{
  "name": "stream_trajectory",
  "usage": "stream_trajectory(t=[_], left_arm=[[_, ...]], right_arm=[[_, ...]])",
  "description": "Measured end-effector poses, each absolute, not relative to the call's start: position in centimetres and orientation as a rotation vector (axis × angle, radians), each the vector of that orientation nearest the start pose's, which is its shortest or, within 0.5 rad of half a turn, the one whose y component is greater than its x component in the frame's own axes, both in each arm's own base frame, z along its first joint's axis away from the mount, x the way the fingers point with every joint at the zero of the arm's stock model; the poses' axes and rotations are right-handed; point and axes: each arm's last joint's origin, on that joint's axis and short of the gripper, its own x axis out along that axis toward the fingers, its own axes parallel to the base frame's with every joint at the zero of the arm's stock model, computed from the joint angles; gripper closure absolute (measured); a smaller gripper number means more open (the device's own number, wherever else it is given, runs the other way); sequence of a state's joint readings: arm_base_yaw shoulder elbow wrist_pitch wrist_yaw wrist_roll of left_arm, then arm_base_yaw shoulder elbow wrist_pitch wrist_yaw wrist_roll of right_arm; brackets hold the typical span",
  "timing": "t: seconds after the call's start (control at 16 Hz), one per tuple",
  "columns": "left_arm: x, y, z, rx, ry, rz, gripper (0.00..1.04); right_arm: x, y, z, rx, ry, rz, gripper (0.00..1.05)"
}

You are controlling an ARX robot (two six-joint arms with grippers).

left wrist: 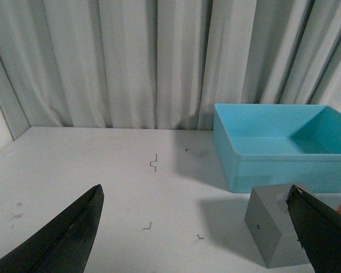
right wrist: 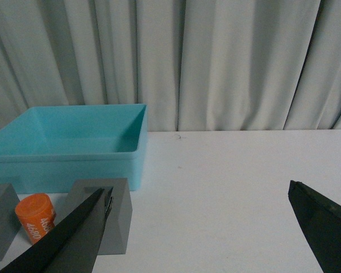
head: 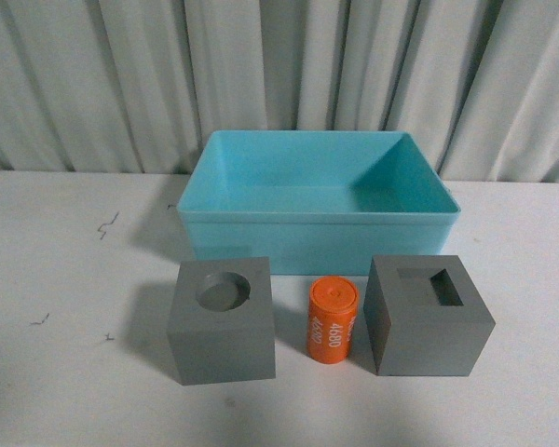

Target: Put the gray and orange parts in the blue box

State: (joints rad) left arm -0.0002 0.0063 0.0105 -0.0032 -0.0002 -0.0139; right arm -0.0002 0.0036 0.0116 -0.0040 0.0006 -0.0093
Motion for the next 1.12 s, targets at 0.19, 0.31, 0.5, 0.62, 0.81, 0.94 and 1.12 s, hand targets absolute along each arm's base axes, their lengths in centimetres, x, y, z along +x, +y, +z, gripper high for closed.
stream_trajectory(t=[0.19,0.31,0.5,0.62,0.81,0.94,1.12], left_arm=[[9.75,0.00,16.63,-0.014,-0.001,0.000,0.07],[9.75,0.00,16.62,-0.014,-0.001,0.000,0.07],[9.75,0.00,16.63,-0.014,-0.001,0.000,0.07],[9.75,0.00,16.63,-0.014,-0.001,0.000,0.07],[9.75,0.00,16.62,-0.014,-0.001,0.000,0.07],[9.75,0.00,16.62,-0.014,-0.001,0.000,0.07],[9.75,0.00,16.63,-0.014,-0.001,0.000,0.07]], right_arm=[[9.72,0.00,16.68,-0.009,-0.004,-0.001,0.06],[9.72,0.00,16.68,-0.009,-0.004,-0.001,0.06],[9.72,0.00,16.68,-0.009,-0.004,-0.001,0.06],[9.72,0.00,16.68,-0.009,-0.004,-0.001,0.06],[9.72,0.00,16.68,-0.009,-0.004,-0.001,0.06],[9.72,0.00,16.68,-0.009,-0.004,-0.001,0.06],[9.72,0.00,16.68,-0.009,-0.004,0.000,0.06]])
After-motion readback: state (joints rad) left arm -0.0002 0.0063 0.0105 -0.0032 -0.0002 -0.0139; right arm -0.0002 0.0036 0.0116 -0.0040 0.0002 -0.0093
